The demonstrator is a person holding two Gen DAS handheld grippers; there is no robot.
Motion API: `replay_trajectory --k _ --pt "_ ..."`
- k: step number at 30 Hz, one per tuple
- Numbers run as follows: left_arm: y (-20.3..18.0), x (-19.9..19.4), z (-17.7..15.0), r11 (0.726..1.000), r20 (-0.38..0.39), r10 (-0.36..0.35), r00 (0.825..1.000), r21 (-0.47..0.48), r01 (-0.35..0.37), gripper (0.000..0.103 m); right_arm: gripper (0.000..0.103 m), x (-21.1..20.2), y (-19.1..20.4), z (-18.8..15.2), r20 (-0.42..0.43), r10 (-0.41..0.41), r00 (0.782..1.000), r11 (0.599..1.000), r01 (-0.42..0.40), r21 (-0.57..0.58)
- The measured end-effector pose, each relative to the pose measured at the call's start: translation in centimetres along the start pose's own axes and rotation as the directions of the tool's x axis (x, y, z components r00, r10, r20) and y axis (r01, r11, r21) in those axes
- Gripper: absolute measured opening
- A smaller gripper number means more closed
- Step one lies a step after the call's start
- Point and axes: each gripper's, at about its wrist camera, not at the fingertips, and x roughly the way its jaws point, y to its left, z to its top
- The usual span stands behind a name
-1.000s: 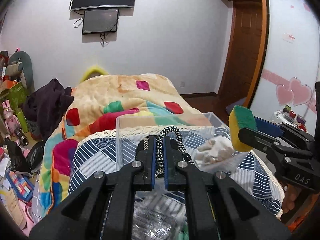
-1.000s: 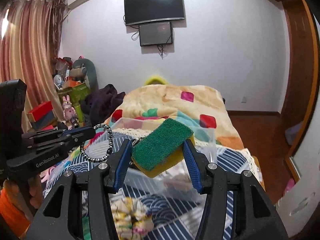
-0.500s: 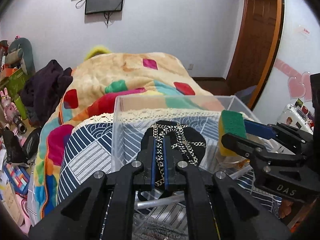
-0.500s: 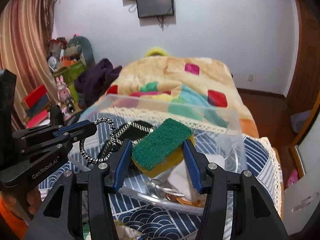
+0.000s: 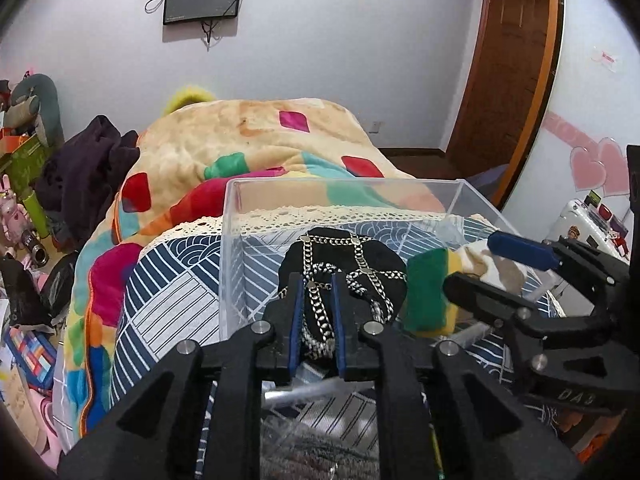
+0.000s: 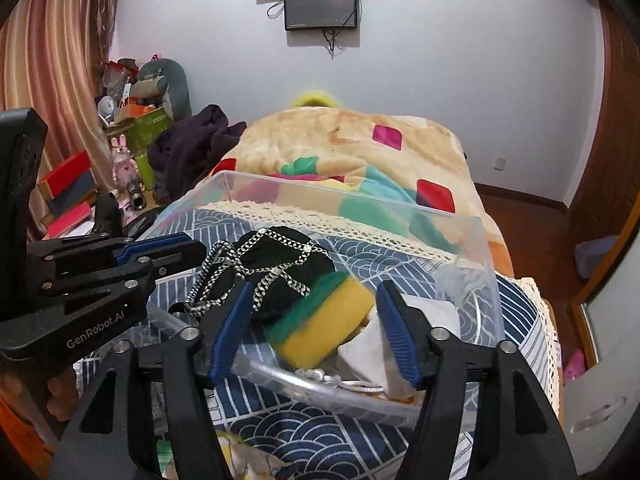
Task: Organize soft objects
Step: 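Lower the chain into the clear box and release while the right tool drops the sponge in, then grasp the silver sparkly sock with the left tool while the right tool grasps the yellow floral cloth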
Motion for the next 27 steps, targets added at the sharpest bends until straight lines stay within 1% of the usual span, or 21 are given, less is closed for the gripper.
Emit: replay_trajectory --k 3,6,8,10,12,13,14,17,20,22,27 --pt "-0.1 -1.0 0.0 1.000 0.014 -0.012 1.000 0.000 0.012 0.017 0.064 -0.7 -0.2 0.2 0.019 -0.001 1.000 1.000 0.001 0.008" --pt "-0.4 -2.2 0.1 1.000 0.037 -0.026 0.999 0.005 0.026 0.018 0.066 -1.7 -0.5 0.4 0.042 0.007 0.999 1.000 -0.008 0.017" --pt "-0.6 -2.9 0.2 0.999 0.051 -0.031 0.998 0.009 0.031 0.018 0.071 -2.4 -0.6 0.6 0.064 0.006 0.998 1.000 -0.007 0.022" --pt "-0.8 -3.8 0.4 0.999 0.066 -0.035 0.997 0.017 0.034 0.019 0.071 -3.5 -0.8 0.7 0.090 0.007 0.996 0.999 -0.010 0.030" --pt "-1.1 -4.7 0.4 0.999 0.085 -0.036 0.996 0.025 0.034 0.024 0.072 -4.2 -0.8 0.8 0.108 0.005 0.994 0.999 -0.009 0.031" --pt "-1.2 -5.4 0.3 0.999 0.097 -0.034 0.995 0.033 0.031 0.030 0.072 -4.8 -0.8 0.8 0.121 -0.001 0.993 1.000 -0.002 0.029" --pt "-1.3 -5.9 0.2 0.999 0.107 -0.031 0.994 0.039 0.027 0.038 0.074 -5.2 -0.7 0.7 0.129 -0.006 0.992 1.000 0.002 0.028" --pt "-1.6 -7.5 -0.5 0.998 0.140 -0.025 0.990 0.064 0.016 0.053 0.080 -6.3 -0.6 0.1 0.155 -0.012 0.988 1.000 0.008 0.028" --pt "-1.9 -8.4 -1.4 0.997 0.146 -0.014 0.989 0.083 0.002 0.061 0.080 -6.7 -0.2 -0.6 0.156 -0.009 0.988 1.000 0.006 0.019" --pt "-1.8 -8.6 -2.1 0.996 0.140 -0.008 0.990 0.085 -0.004 0.065 0.080 -6.8 0.1 -1.3 0.150 -0.007 0.989 1.000 0.005 0.015" --pt "-1.2 -8.1 -4.2 0.997 0.086 0.002 0.996 0.073 -0.008 0.068 0.080 -6.0 0.8 -3.0 0.105 0.016 0.994 1.000 -0.017 0.014"
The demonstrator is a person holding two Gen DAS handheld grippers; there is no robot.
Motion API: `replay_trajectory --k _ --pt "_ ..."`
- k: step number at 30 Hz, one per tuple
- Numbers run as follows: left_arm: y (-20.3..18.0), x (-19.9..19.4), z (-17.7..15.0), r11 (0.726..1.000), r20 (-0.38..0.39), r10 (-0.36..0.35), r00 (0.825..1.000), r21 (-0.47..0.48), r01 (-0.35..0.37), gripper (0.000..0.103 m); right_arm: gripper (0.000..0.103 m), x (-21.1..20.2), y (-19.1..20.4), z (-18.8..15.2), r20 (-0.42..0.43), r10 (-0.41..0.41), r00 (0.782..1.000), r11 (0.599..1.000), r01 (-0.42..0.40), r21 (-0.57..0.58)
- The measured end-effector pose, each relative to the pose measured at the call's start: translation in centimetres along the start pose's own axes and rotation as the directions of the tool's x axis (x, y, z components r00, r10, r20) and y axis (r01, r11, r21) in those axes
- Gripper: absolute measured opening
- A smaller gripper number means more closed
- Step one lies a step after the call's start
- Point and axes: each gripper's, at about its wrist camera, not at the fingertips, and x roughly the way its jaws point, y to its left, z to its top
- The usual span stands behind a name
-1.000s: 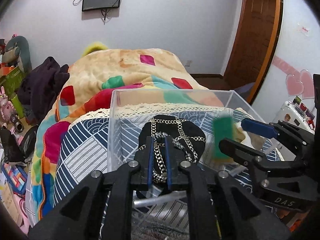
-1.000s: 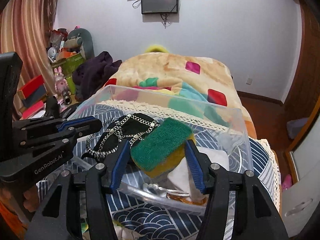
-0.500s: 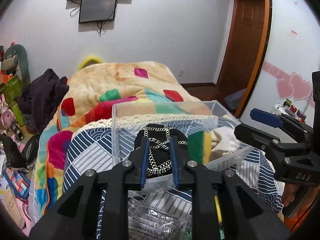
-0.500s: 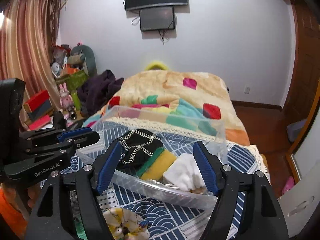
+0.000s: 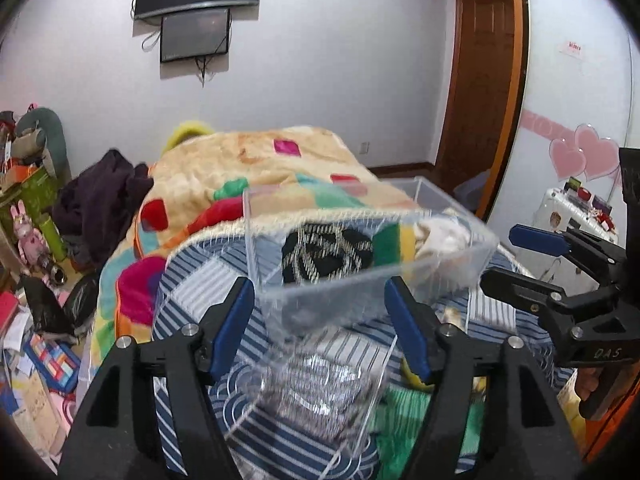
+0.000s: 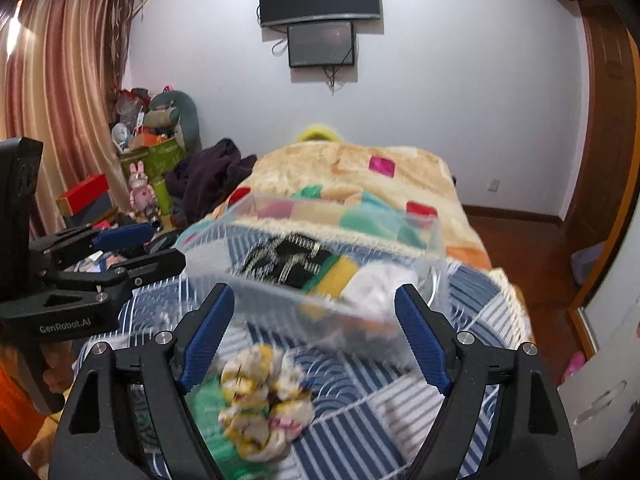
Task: Organize soft objects
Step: 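Grasp the silver sparkly sock with the left tool while the right tool grasps the yellow floral cloth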
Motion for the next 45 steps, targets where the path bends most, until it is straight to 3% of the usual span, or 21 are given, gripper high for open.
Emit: replay_trajectory --k 11,22,27,30,35,38,45 --pt "1.3 2.8 -5.8 0.998 -0.160 0.004 0.987 -0.063 -0.014 0.068 0.080 2.2 0.3 -4.6 -0.142 0.055 0.988 0.998 -0.050 0.043" --pt "2.1 3.2 -6.7 0.995 -0.167 0.003 0.986 -0.102 -0.020 0.068 0.079 1.2 -2.4 -6.1 -0.153 0.021 0.988 0.992 -0.002 0.125" --pt "2.3 3.6 -7.0 0.993 -0.173 -0.014 0.985 -0.121 -0.008 0.068 0.063 2.2 -1.9 -6.8 -0.196 0.057 0.979 0.992 -0.033 0.123" --pt "2.4 3.6 -7.0 0.991 -0.169 -0.027 0.985 -0.130 0.004 0.064 0.046 2.9 -1.2 -7.1 -0.226 0.077 0.971 0.993 -0.054 0.106" --pt "2.0 3.3 -7.1 0.990 -0.161 -0.070 0.984 -0.136 0.048 0.039 0.019 2.8 -0.9 -7.1 -0.222 0.089 0.971 0.993 -0.069 0.096" --pt "1.6 2.9 -7.1 0.990 -0.151 -0.071 0.986 -0.131 0.052 0.031 0.016 2.4 -1.1 -7.0 -0.205 0.080 0.975 0.993 -0.060 0.099" --pt "1.6 1.3 -6.7 0.988 -0.127 -0.077 0.989 -0.143 0.059 0.025 0.015 1.0 -1.8 -6.1 -0.154 0.057 0.986 0.993 -0.040 0.112"
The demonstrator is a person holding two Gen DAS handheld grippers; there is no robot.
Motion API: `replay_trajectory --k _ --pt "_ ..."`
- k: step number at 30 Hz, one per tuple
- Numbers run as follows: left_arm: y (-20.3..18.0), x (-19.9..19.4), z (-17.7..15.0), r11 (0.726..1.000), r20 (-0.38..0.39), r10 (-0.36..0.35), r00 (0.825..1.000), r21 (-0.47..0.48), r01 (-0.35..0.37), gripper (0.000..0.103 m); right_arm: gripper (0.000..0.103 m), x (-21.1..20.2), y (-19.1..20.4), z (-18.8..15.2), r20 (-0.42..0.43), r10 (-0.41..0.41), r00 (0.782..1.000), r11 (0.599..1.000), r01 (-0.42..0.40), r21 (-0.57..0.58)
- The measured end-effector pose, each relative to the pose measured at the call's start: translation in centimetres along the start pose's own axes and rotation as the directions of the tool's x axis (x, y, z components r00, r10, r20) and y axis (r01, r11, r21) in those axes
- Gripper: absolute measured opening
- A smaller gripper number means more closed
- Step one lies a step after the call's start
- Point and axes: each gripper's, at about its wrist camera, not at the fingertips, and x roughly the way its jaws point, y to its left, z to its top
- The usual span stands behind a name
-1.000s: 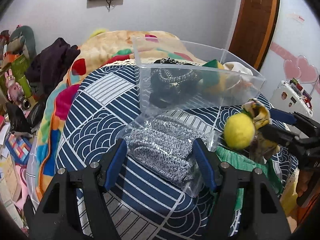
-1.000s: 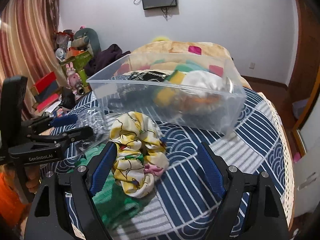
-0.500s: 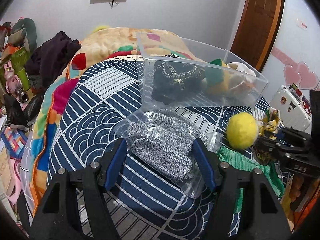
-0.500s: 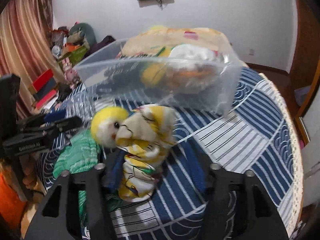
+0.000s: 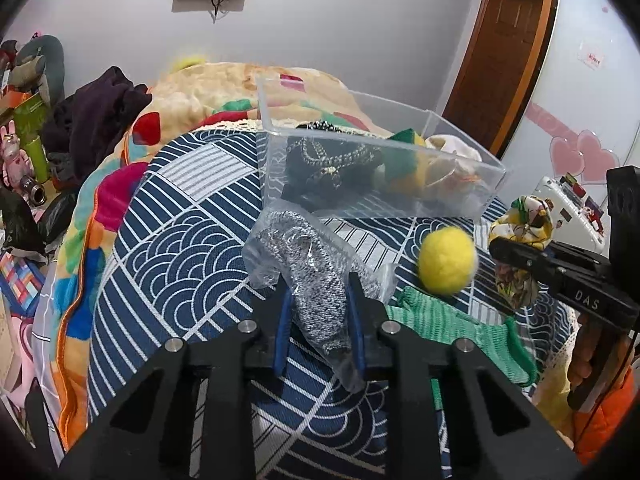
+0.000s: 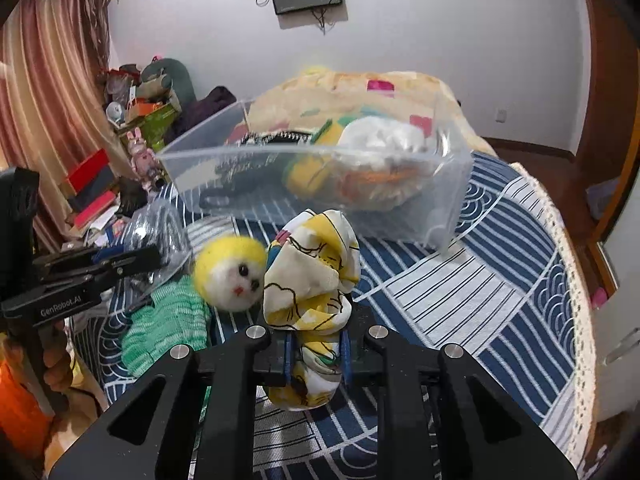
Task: Organize soft objects
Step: 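Grasp the silver sparkly sock with the left tool while the right tool grasps the yellow floral cloth, then carry the sock into the clear box and release while the right tool drops the floral cloth in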
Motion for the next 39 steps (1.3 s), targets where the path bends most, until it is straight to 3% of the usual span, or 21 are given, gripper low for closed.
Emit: replay_trajectory --k 9,20,30,39 --pt "-0.4 -3.5 1.3 1.000 0.094 0.003 0.996 0.016 -0.004 0.024 0.015 -1.7 -0.3 1.2 0.067 -0.035 0.997 0.999 0.035 0.000" --pt "-1.3 -5.6 6.0 0.998 0.228 0.015 0.974 0.055 -0.028 0.024 0.015 -3.3 0.1 4.8 0.175 -0.051 0.983 0.998 0.057 -0.032" --pt "-2.4 -1.8 9.5 0.996 0.214 0.012 0.977 0.079 -0.029 0.024 0.015 -1.6 0.4 8.7 0.203 -0.062 0.977 0.996 0.075 -0.055" --pt "-2.8 3.3 11.0 0.996 0.135 0.015 0.991 0.090 -0.027 0.024 0.015 2.3 -0.7 10.6 0.124 -0.127 0.984 0.989 0.135 -0.057"
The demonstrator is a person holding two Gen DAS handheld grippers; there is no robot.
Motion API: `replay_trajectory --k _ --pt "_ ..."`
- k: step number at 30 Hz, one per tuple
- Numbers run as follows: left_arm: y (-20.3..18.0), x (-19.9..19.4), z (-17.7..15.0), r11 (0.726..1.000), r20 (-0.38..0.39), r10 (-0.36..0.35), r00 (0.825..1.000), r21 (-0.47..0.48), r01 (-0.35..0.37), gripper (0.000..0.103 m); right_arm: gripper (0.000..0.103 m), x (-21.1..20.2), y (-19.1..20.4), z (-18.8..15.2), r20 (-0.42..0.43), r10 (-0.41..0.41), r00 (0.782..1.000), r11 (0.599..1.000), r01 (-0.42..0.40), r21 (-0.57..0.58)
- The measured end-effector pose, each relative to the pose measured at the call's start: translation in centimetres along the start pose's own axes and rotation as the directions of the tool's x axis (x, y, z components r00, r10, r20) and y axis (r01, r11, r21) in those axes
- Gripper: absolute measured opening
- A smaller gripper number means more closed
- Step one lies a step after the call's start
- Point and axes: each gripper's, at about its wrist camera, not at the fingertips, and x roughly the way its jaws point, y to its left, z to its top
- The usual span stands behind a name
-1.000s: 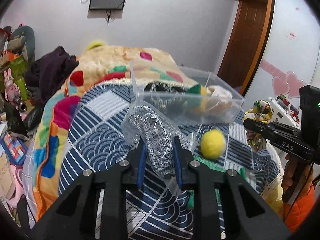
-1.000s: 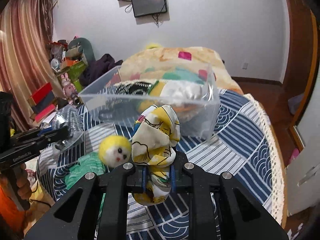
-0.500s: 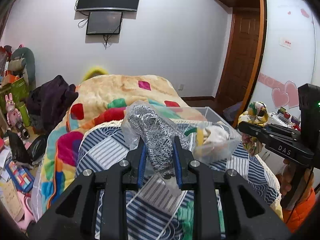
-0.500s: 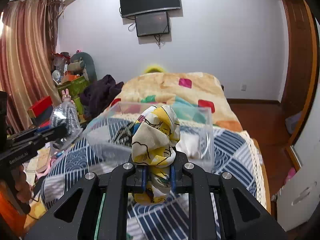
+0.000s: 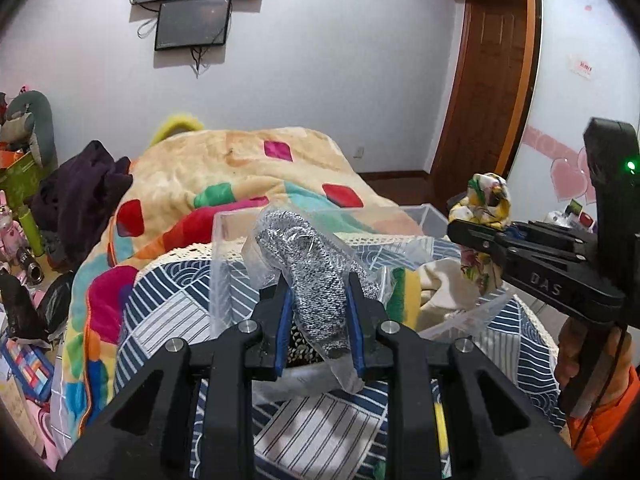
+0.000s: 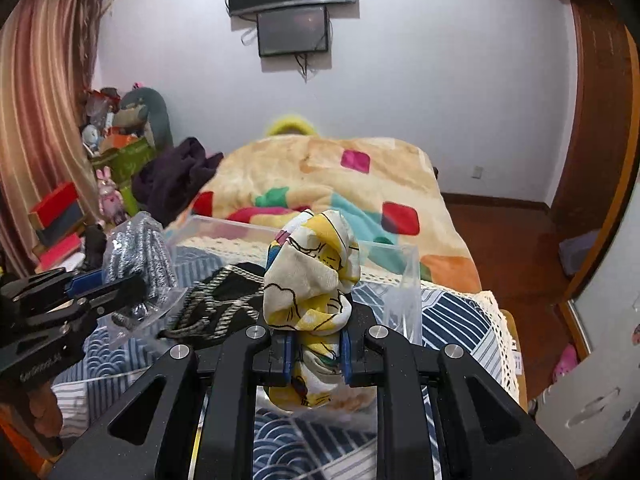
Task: Organize soft objects
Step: 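Carry the sock into the clear box and release while the right tool drops the floral cloth in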
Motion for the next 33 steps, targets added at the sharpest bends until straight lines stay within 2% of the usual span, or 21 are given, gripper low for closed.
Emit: replay_trajectory --k 6,11,13,15,17,20,24,27,29,33 --pt "0.4 2.9 0.2 0.999 -0.056 -0.015 0.998 -0.029 0.014 0.025 0.016 3.0 -0.5 0.3 -0.084 -0.026 0.996 1.000 0.026 0.001" --pt "0.7 4.6 0.1 0.999 -0.098 0.003 0.995 -0.033 -0.006 0.025 0.016 4.1 -0.3 0.0 -0.121 -0.037 0.992 0.999 0.035 -0.019" --pt "0.4 4.6 0.0 1.000 -0.092 0.022 0.995 -0.016 -0.023 0.025 0.016 4.2 -0.3 -0.2 -0.135 -0.033 0.990 0.999 0.030 -0.023" --pt "0.2 4.6 -0.2 0.999 -0.092 0.032 0.995 -0.003 -0.033 0.025 0.022 4.4 -0.5 -0.3 -0.147 -0.028 0.989 0.999 0.025 -0.021" --pt "-0.2 4.4 -0.5 0.999 -0.095 0.044 0.995 0.016 -0.043 0.030 0.039 4.4 -0.6 -0.5 -0.155 -0.024 0.988 1.000 0.021 -0.017" --pt "-0.5 4.1 -0.8 0.999 -0.091 0.047 0.995 0.022 -0.046 0.037 0.058 3.7 -0.4 -0.7 -0.133 -0.027 0.991 0.999 0.024 -0.026" --pt "-0.2 3.4 -0.8 0.999 -0.088 0.032 0.996 -0.003 -0.032 0.040 0.061 2.7 -0.4 -0.7 -0.116 -0.017 0.993 1.000 0.014 -0.019" --pt "0.1 2.6 -0.5 1.000 -0.076 0.018 0.997 -0.022 -0.020 0.047 0.063 1.9 -0.5 -0.5 -0.099 -0.010 0.995 1.000 0.009 -0.011" --pt "0.0 1.6 -0.3 1.000 -0.060 0.005 0.998 -0.028 -0.007 0.050 0.074 1.3 -0.4 -0.4 -0.076 -0.009 0.997 1.000 0.009 -0.006" --pt "-0.1 -0.5 0.2 1.000 -0.016 0.004 1.000 -0.025 -0.004 0.058 0.075 -0.7 -0.3 0.0 -0.019 -0.005 1.000 1.000 0.005 -0.001"
